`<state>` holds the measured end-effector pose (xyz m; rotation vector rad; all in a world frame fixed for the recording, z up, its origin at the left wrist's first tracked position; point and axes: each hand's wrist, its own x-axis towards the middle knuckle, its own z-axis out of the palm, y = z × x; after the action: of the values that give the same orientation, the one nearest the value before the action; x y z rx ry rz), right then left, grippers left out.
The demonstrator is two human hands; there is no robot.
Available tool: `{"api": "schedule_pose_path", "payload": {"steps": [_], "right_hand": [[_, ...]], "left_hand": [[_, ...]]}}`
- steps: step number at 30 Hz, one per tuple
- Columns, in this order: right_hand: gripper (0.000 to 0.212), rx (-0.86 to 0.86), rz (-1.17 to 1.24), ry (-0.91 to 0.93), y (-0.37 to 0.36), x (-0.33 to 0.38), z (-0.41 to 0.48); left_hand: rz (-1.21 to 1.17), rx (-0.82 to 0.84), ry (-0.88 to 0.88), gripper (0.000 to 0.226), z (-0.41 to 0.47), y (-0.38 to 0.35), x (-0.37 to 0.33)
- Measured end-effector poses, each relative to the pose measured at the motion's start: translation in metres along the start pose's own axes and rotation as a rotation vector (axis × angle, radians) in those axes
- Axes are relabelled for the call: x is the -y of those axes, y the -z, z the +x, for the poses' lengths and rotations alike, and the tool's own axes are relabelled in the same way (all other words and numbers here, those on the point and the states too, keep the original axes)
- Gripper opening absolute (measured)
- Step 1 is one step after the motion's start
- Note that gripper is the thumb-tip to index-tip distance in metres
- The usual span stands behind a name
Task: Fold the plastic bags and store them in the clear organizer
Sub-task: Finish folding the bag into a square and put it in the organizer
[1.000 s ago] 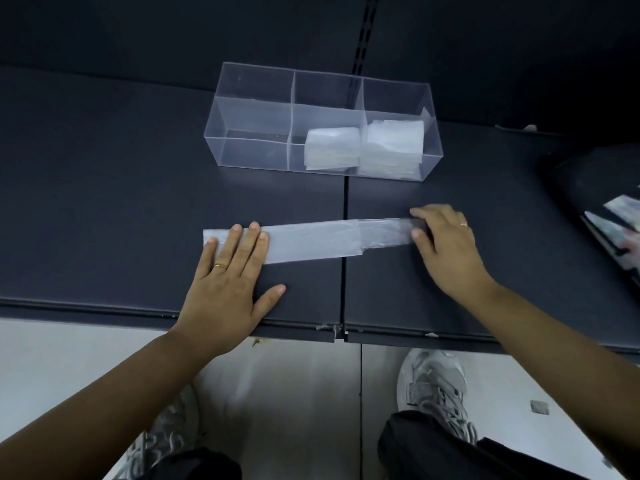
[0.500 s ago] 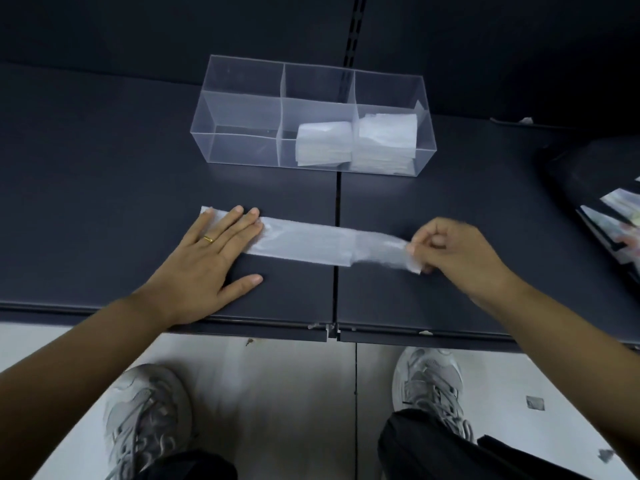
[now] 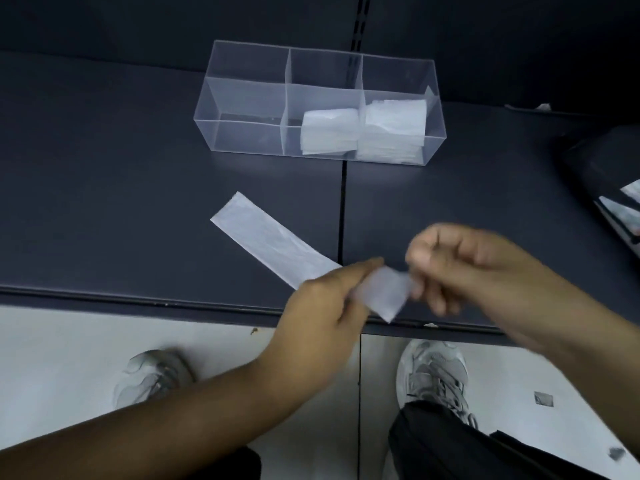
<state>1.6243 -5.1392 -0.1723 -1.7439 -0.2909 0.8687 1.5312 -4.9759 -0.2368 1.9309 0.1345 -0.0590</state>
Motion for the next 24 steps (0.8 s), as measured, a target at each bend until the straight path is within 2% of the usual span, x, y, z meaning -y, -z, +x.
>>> {"api": "schedule_pose_path", "payload": {"steps": [2, 4, 7, 9, 10, 12, 15, 19, 24], "right_hand": [[0.033, -0.080, -0.026, 0.115, 0.009, -0.001, 0.020], [0.044, 0.043, 0.025, 0.140, 0.011, -0.010, 0.042], [0.065, 0.282, 0.094, 0.020, -0.008, -0.024, 0.071], [0.071, 0.329, 0.077, -0.026, -0.022, -0.032, 0.083], [0.067, 0.330, 0.062, -0.031, -0.027, -0.036, 0.087], [0.041, 0.302, -0.043, 0.004, -0.032, -0.040, 0.089], [0.013, 0.196, -0.207, -0.008, -0.034, -0.047, 0.092], [0.009, 0.078, -0.229, -0.082, -0.039, -0.049, 0.094], [0.008, 0.034, -0.177, -0.130, -0.041, -0.046, 0.100]], "left_hand": [[-0.273, 0.033, 0.106, 0.029, 0.005, 0.010, -0.013], [-0.469, 0.023, 0.171, 0.035, 0.012, 0.024, -0.019], [-0.560, 0.078, 0.271, 0.033, 0.024, 0.044, -0.014], [-0.663, 0.122, 0.335, 0.036, 0.029, 0.053, -0.003], [-0.731, 0.116, 0.356, 0.037, 0.032, 0.055, 0.004], [-0.831, 0.069, 0.410, 0.035, 0.036, 0.060, 0.017], [-0.840, -0.001, 0.511, 0.030, 0.043, 0.071, 0.037], [-0.747, -0.162, 0.650, 0.021, 0.055, 0.087, 0.055], [-0.602, -0.290, 0.647, 0.017, 0.067, 0.098, 0.063]]}}
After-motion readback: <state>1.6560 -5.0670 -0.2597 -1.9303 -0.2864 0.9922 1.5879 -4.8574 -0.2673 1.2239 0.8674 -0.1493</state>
